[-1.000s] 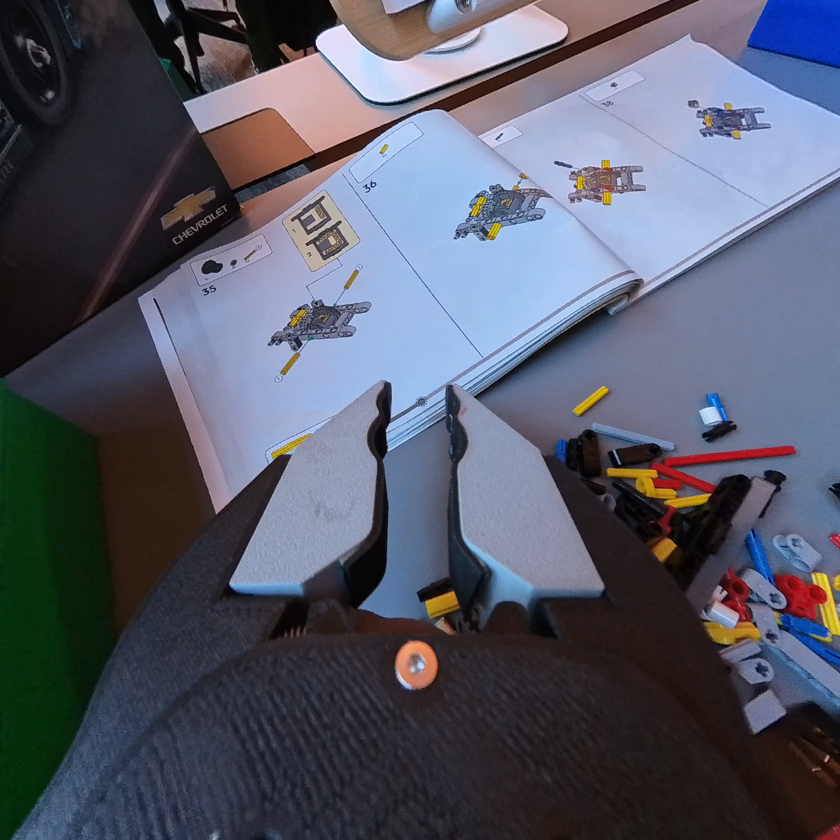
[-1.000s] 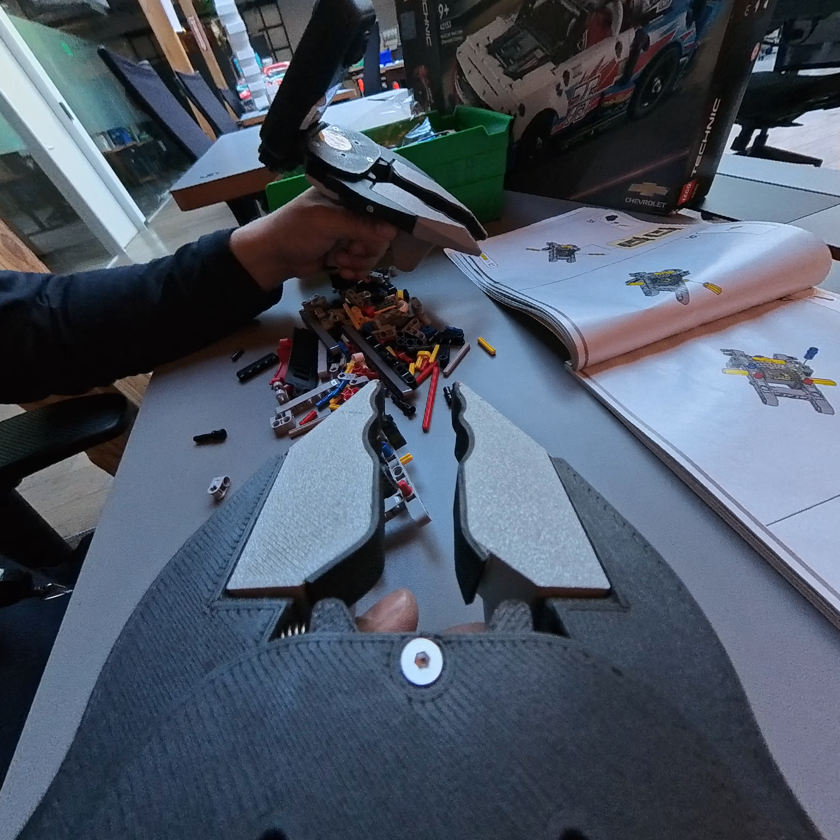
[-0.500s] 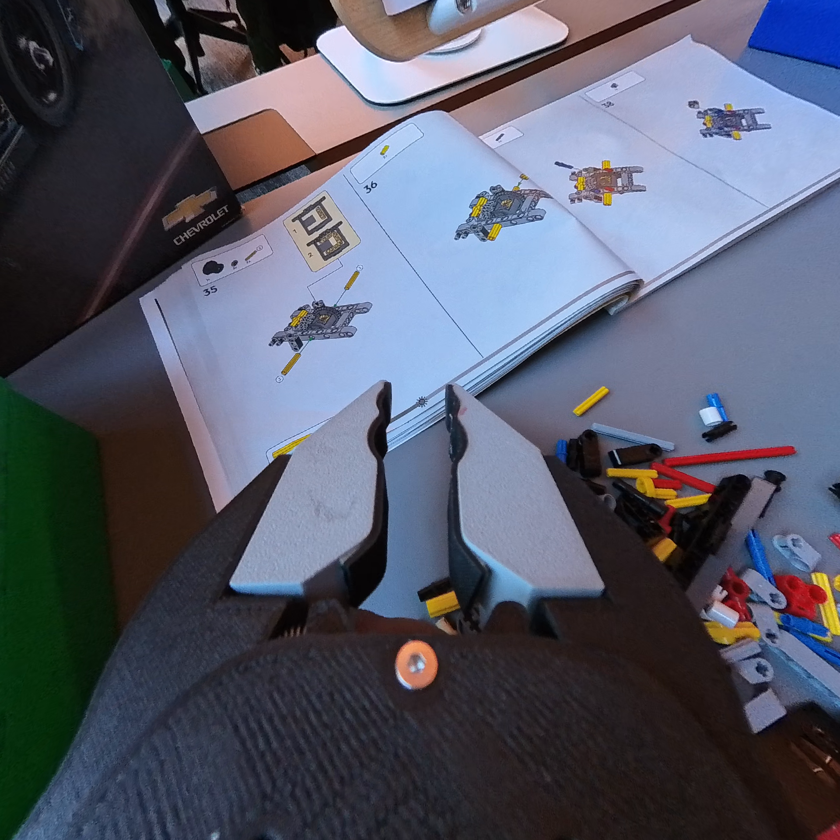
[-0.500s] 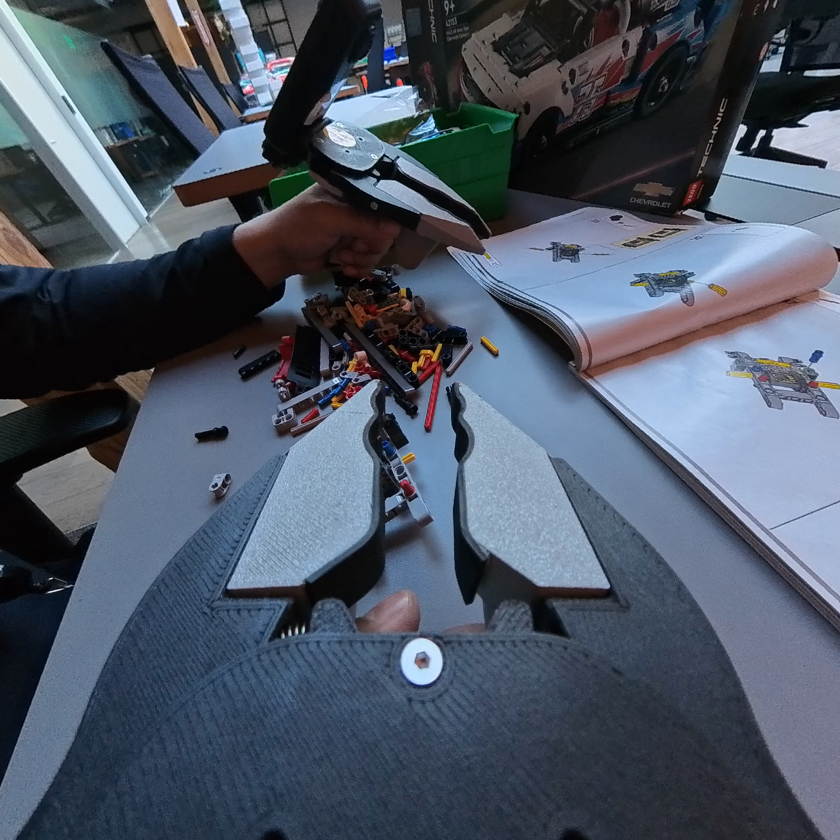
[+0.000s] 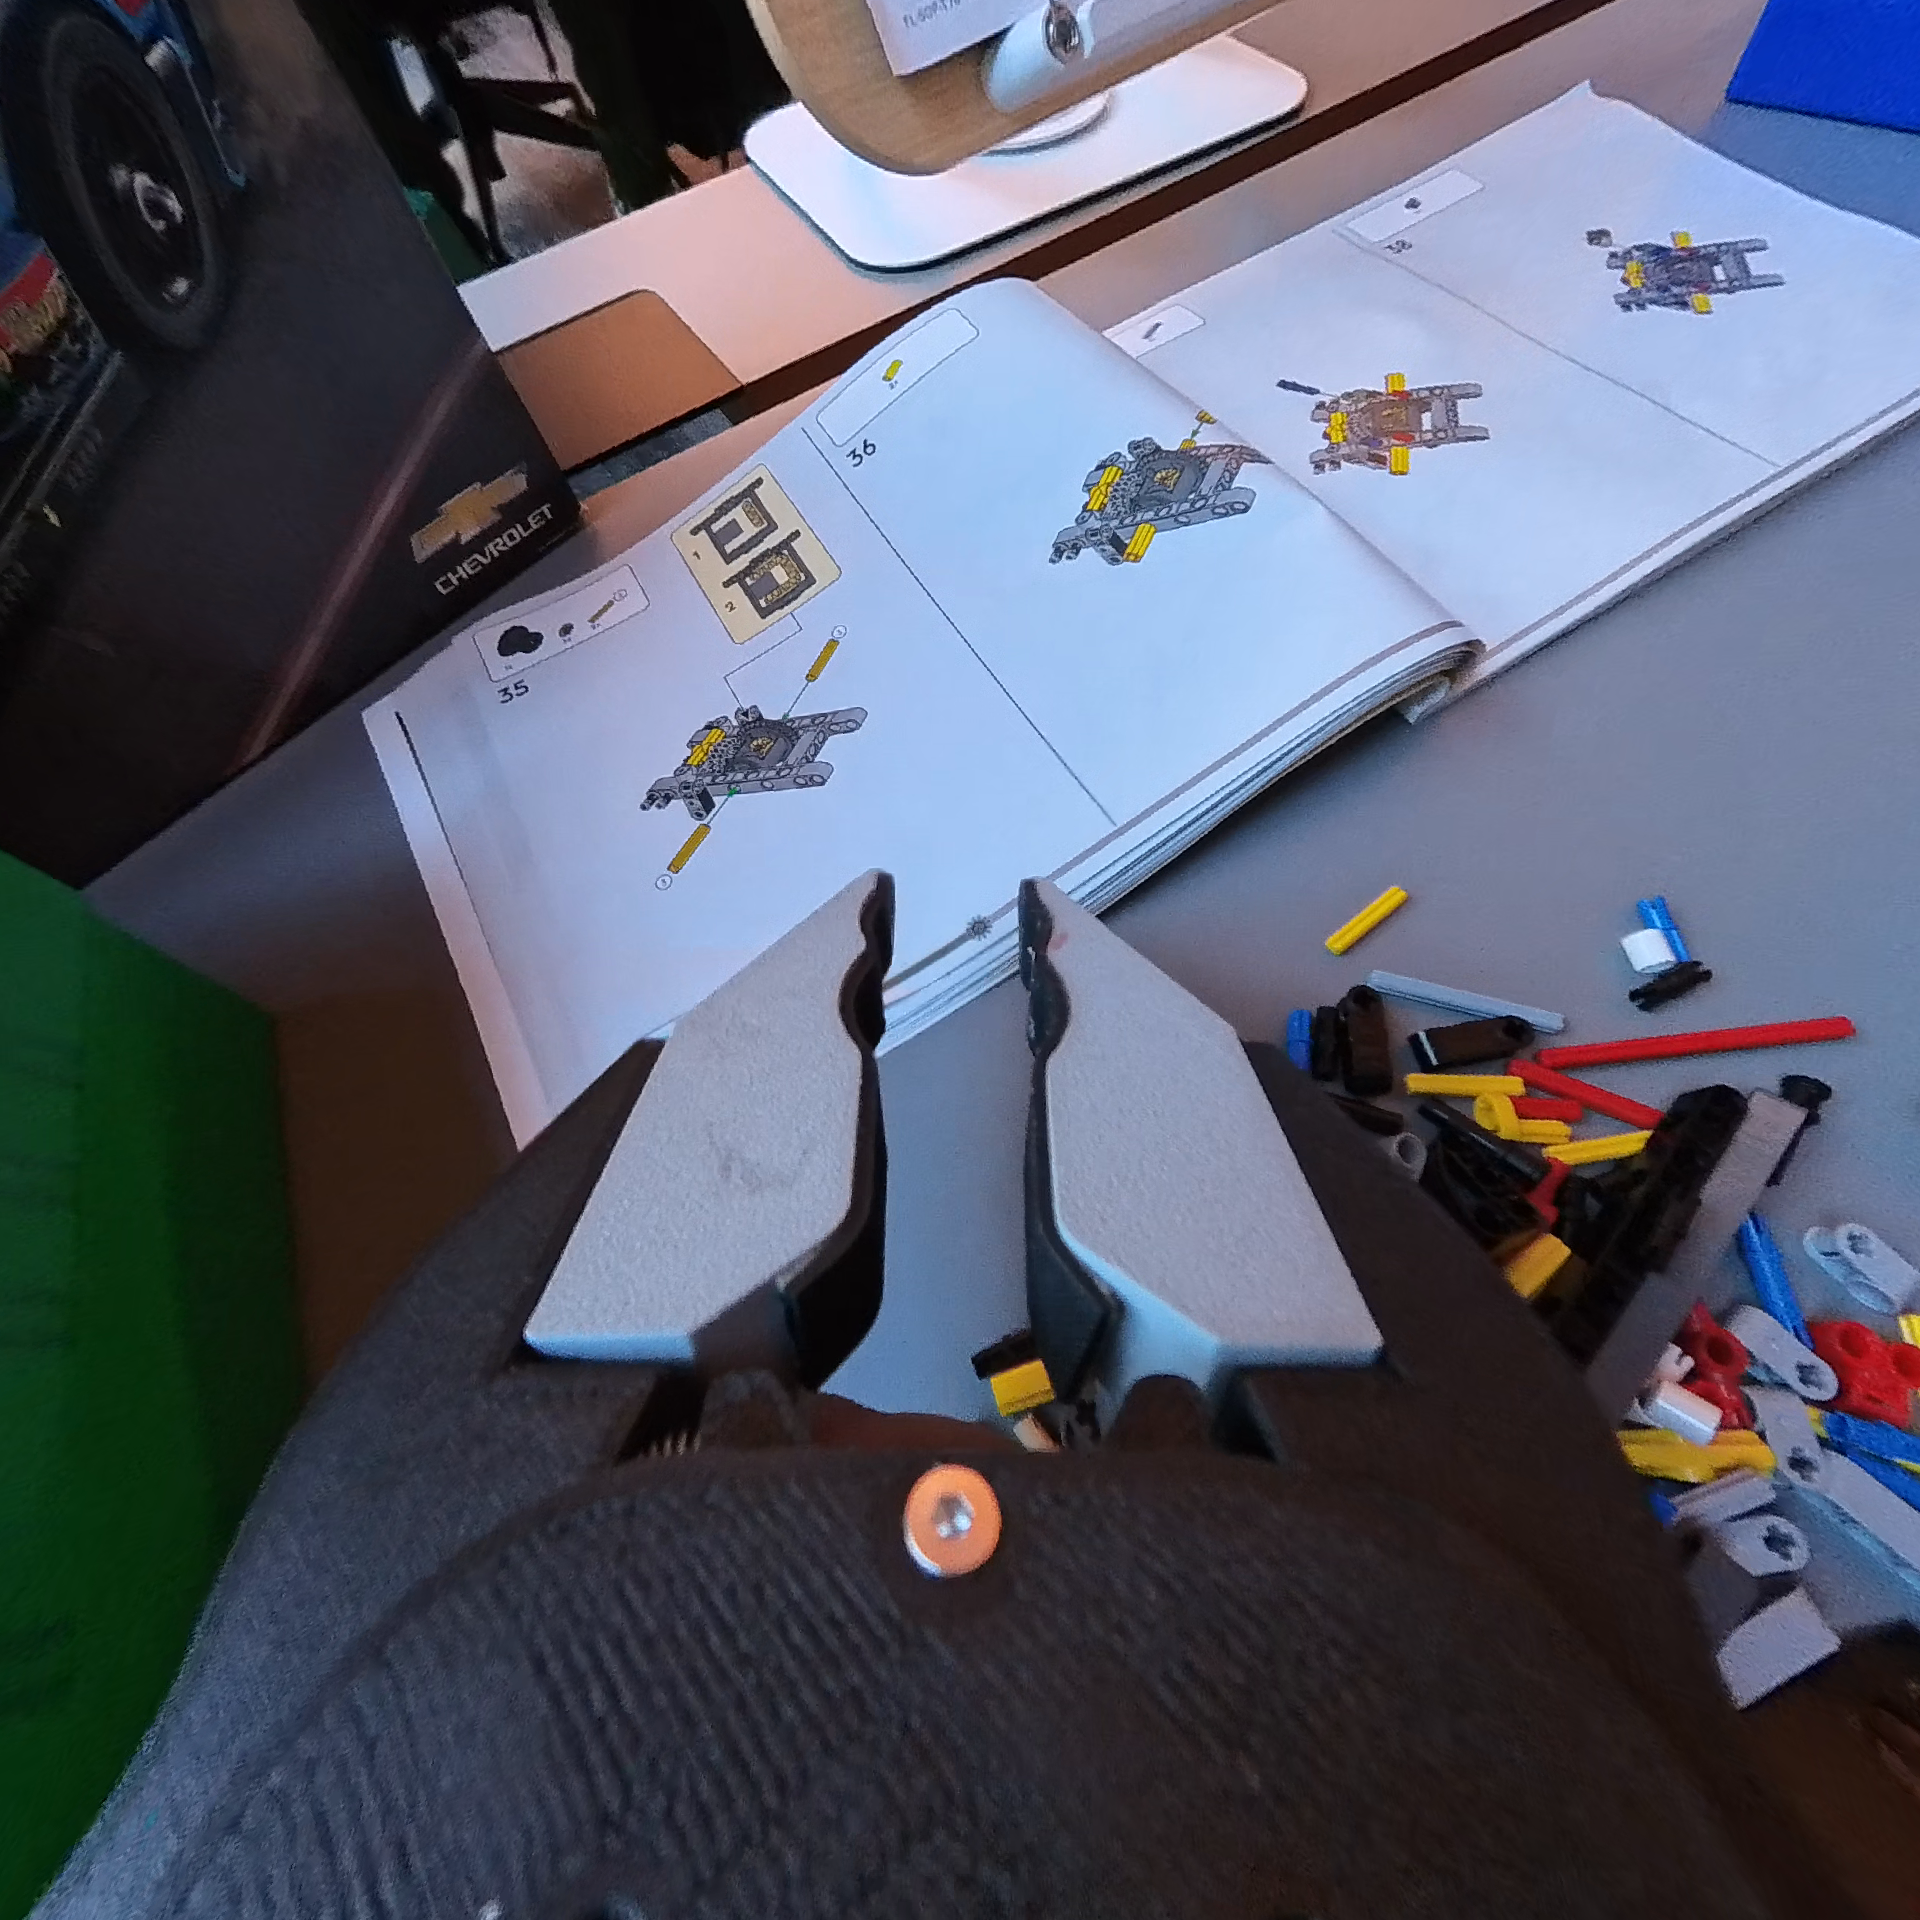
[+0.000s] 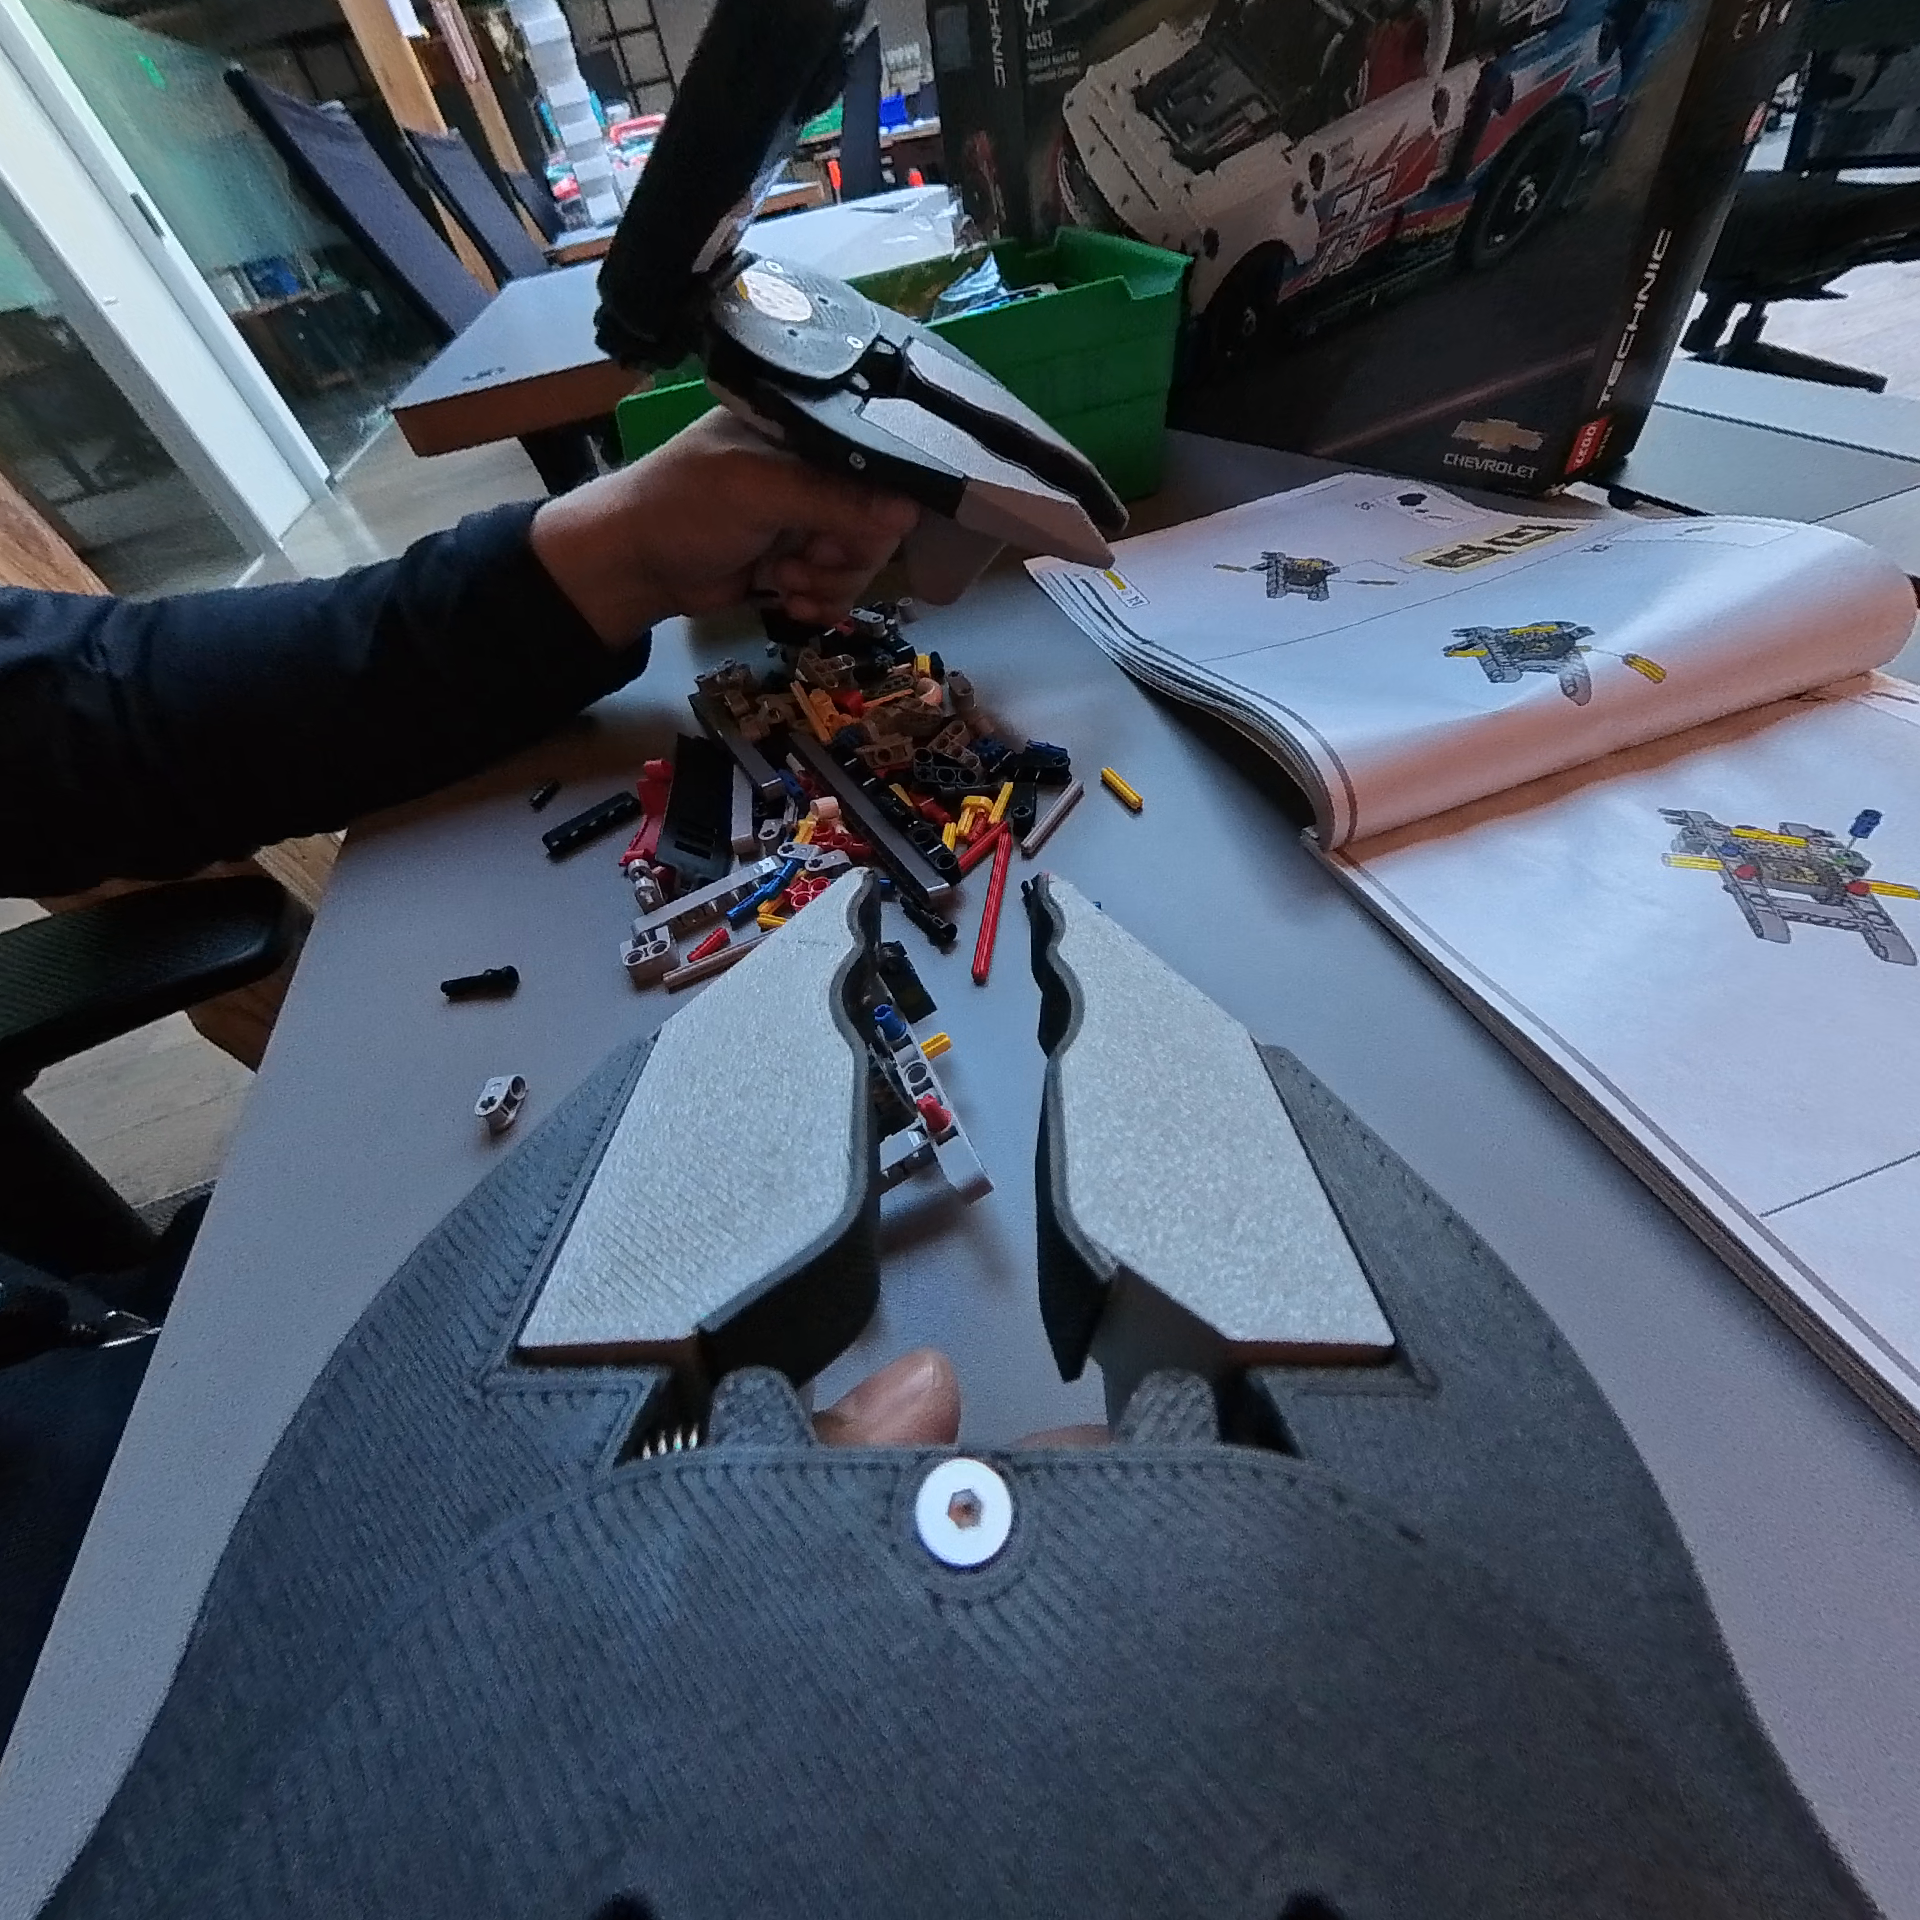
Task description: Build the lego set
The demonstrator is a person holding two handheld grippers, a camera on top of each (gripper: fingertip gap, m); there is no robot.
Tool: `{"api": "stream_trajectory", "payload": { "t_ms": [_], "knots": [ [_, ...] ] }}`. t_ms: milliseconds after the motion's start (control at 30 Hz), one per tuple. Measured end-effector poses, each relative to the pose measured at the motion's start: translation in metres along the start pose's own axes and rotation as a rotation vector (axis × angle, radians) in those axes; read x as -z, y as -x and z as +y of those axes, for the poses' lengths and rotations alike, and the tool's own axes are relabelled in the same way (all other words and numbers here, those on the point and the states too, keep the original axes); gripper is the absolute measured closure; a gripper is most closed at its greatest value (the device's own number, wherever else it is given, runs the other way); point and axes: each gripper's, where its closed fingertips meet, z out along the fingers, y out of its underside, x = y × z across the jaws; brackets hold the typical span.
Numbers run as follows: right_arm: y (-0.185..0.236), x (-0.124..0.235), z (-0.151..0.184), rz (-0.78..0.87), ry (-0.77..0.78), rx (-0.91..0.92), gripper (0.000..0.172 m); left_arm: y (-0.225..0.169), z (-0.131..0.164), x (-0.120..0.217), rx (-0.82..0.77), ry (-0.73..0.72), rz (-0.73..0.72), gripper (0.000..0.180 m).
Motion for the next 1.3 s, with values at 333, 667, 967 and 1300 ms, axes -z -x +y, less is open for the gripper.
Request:
{"api": "stream_trajectory", "payload": {
  "t_ms": [333,667,967,1300],
  "knots": [
    [0.004,-0.004,0.005,0.03,0.038,0.025,0.146,-0.005,0.001,-0.003,-0.008,0.006,0.002,0.16],
    [0.009,-0.007,0.016,0.063,0.123,0.097,0.147,-0.05,-0.04,0.033,-0.167,-0.14,0.049,0.153],
    [0.009,0.0,0.013,0.003,0.083,0.022,0.147,-0.075,-0.035,0.037,-0.267,-0.11,0.065,0.154],
    [0.013,-0.001,0.017,-0.013,0.102,0.035,0.148,-0.048,-0.037,0.036,-0.116,-0.132,0.023,0.156]
  ]
}}
